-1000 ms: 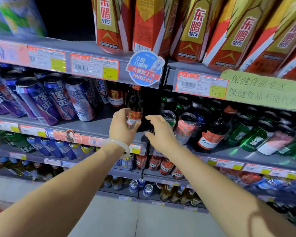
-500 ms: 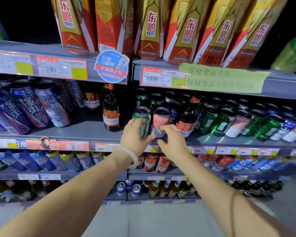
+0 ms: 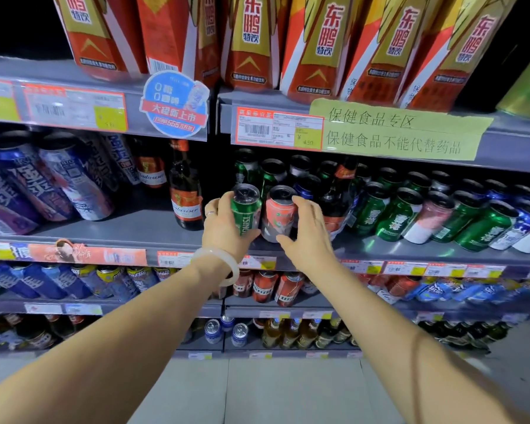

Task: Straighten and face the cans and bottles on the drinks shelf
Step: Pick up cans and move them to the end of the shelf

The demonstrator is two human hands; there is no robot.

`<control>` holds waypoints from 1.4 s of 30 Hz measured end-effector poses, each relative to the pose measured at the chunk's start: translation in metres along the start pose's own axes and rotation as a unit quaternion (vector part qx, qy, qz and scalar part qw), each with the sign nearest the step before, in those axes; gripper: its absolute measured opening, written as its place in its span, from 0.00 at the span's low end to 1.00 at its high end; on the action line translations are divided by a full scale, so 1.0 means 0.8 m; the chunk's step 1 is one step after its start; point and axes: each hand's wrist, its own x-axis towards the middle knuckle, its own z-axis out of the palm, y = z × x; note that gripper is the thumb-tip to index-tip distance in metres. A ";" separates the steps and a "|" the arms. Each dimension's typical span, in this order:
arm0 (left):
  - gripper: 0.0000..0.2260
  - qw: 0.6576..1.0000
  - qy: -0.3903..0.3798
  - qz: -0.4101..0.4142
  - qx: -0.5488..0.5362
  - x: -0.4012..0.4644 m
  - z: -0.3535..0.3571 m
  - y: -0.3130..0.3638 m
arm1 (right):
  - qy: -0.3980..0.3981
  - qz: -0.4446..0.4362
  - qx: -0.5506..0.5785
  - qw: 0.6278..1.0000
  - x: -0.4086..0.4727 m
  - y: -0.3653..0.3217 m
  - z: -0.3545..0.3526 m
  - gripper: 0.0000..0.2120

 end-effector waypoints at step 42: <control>0.14 0.986 -0.020 0.162 -0.024 -0.038 0.042 0.035 | 0.061 -0.004 0.064 0.996 -0.050 0.058 -0.037 0.34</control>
